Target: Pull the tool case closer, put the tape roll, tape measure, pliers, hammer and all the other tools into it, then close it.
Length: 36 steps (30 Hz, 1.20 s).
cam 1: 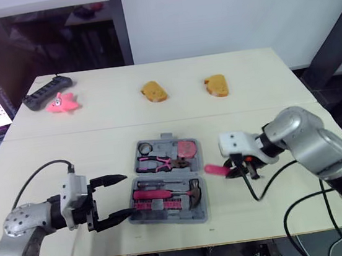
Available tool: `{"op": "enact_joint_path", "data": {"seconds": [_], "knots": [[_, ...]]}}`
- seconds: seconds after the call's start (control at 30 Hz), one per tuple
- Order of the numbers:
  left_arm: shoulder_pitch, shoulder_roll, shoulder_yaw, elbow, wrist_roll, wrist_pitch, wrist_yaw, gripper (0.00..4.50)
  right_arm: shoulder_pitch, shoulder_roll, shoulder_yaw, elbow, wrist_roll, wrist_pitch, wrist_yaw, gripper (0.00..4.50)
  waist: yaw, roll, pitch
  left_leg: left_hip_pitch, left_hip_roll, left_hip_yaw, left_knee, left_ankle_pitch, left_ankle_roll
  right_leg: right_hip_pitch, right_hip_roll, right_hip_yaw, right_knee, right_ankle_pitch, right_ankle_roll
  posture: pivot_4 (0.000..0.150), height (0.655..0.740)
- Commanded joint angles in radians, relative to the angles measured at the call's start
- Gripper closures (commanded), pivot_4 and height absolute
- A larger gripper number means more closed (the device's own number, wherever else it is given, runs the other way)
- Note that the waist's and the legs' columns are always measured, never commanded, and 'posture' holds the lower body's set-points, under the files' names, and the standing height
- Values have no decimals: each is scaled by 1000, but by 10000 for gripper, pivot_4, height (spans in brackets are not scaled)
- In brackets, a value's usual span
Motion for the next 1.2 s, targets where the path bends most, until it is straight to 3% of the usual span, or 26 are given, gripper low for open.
{"op": "enact_joint_path", "data": {"seconds": [0.03,0.17,0.23,0.53,0.73,0.77,1.0,1.2], "knots": [[-7,-5,4,15,7,-30,-10,0,-25,46,-61,26,76,316,-130,40036,3,0,0,0,0,0,0,0,0,0,0,0,0,0,0,1500,7400],[1,-7,3,12,4,-35,-11,0,32,203,-278,274,156,340,-392,40036,6,-1,-1,-2,0,0,0,0,1,-1,0,0,-1,0,0,1500,7400],[3,-8,3,11,2,-35,-9,0,87,240,-344,300,187,340,-531,40036,12,-1,-1,-2,0,0,0,0,1,0,0,0,-1,0,0,1500,7400],[7,-3,7,1,0,-30,-2,0,247,440,-501,143,325,340,-1045,40036,-9,-1,-1,-1,0,0,-1,0,1,0,1,0,-1,0,1,1500,7400],[9,-3,6,-5,-2,-24,4,0,307,545,-569,96,414,340,-1254,40036,-19,-4,-2,-1,1,0,-1,0,1,0,1,0,-1,0,1,1500,7400],[9,-2,7,-5,-2,-24,4,0,320,551,-576,82,427,340,-1279,29813,-18,-4,-3,-1,1,0,-1,-1,1,0,1,0,-1,0,1,1500,7400],[6,-11,16,-5,-24,-13,13,0,372,525,-574,-134,578,340,-1385,619,-13,-4,-2,-2,1,-1,-1,0,1,0,1,0,-1,0,1,1500,7400],[3,-15,20,5,-25,-12,10,0,489,395,-412,-460,570,323,-1405,619,-18,-3,-2,-2,0,0,-3,-1,1,-2,1,0,-2,-1,1,1500,7400]]}}
